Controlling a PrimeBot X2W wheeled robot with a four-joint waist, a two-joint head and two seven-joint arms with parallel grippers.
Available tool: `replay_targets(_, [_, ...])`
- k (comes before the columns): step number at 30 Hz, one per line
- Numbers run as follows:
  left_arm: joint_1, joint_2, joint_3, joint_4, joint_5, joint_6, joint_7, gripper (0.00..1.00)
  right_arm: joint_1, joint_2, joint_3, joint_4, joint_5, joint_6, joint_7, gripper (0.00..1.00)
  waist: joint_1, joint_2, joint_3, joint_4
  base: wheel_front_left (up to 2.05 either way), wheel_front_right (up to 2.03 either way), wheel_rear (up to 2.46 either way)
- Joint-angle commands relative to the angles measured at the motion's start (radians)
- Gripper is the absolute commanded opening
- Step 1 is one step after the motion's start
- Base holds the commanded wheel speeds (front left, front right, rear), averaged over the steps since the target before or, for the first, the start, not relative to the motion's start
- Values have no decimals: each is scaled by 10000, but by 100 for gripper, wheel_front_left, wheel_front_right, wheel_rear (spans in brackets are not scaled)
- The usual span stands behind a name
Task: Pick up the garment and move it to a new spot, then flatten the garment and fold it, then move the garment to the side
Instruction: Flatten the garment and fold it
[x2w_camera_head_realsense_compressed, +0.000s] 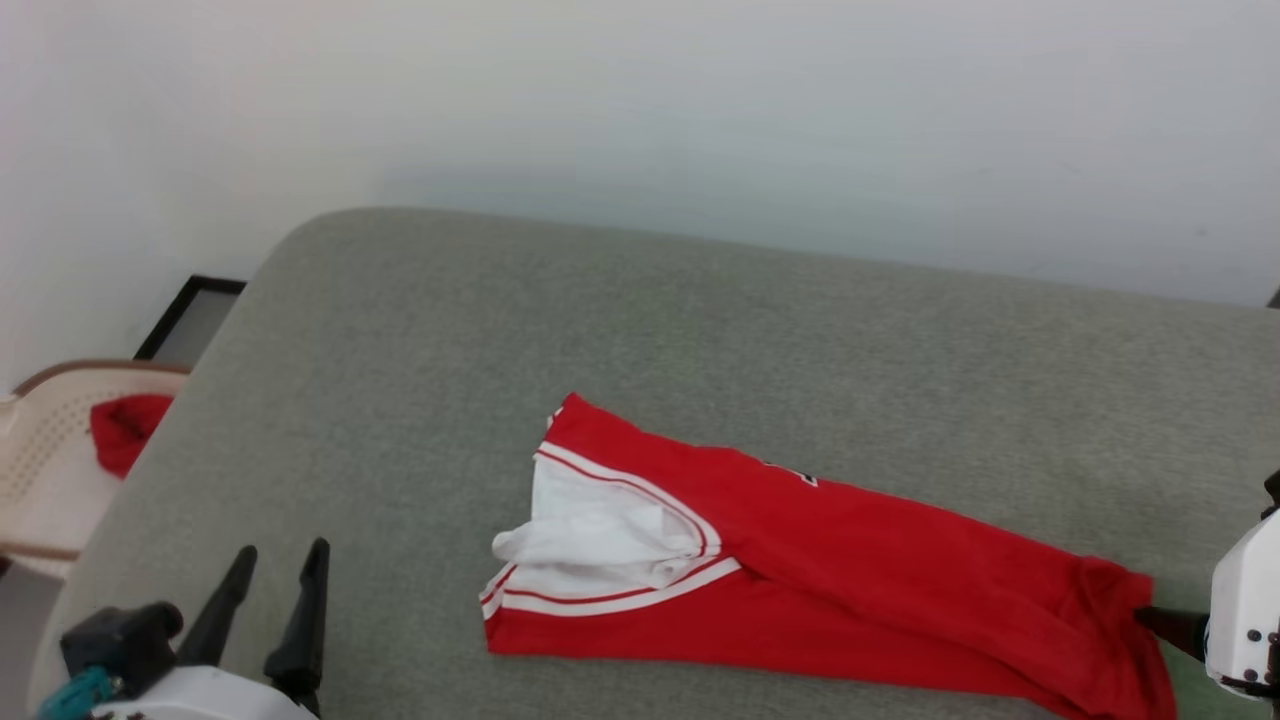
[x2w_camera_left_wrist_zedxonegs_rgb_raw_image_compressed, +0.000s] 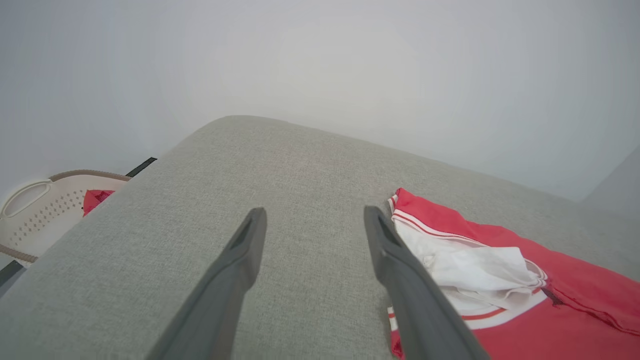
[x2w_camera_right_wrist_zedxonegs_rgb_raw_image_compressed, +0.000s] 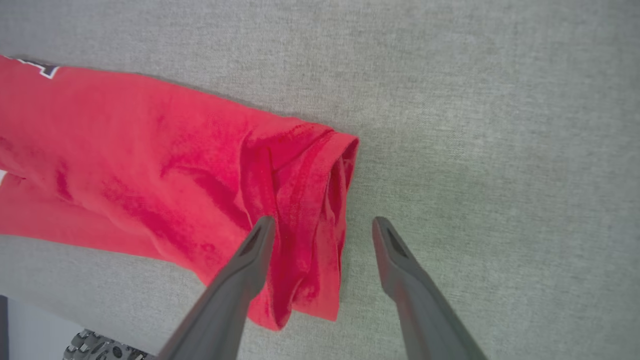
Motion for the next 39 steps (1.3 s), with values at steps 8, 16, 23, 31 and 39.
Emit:
replay_targets(8, [388,-939,1021,203,872,-641,-5,100,-435,276,-418,1111,-664,-7,266,100,0,0,492,663,0,0,0])
replay_targets(16, [515,-1714,1889,339,1424,-1116,-4,100,-647,590,-109,2290,-883,-5,301,73,0,0,713,927,0,0,0])
replay_targets(23, [592,-2238,2450,385,1948,-1462,-4,100,-757,612,301,2817,-306,-1,-80,0,0,0,788,980,0,0,0])
replay_targets(31, [709,-2803,3117,352,2631,-1750,-5,100,-957,330,455,3127,89,-4,-712,0,0,0,680,882,0,0,0])
replay_targets(39, [932,-3098,3523,462,3003,-1991,-5,100,-1093,-489,505,3233,91,-13,-1211,0,0,0,441,617,0,0,0])
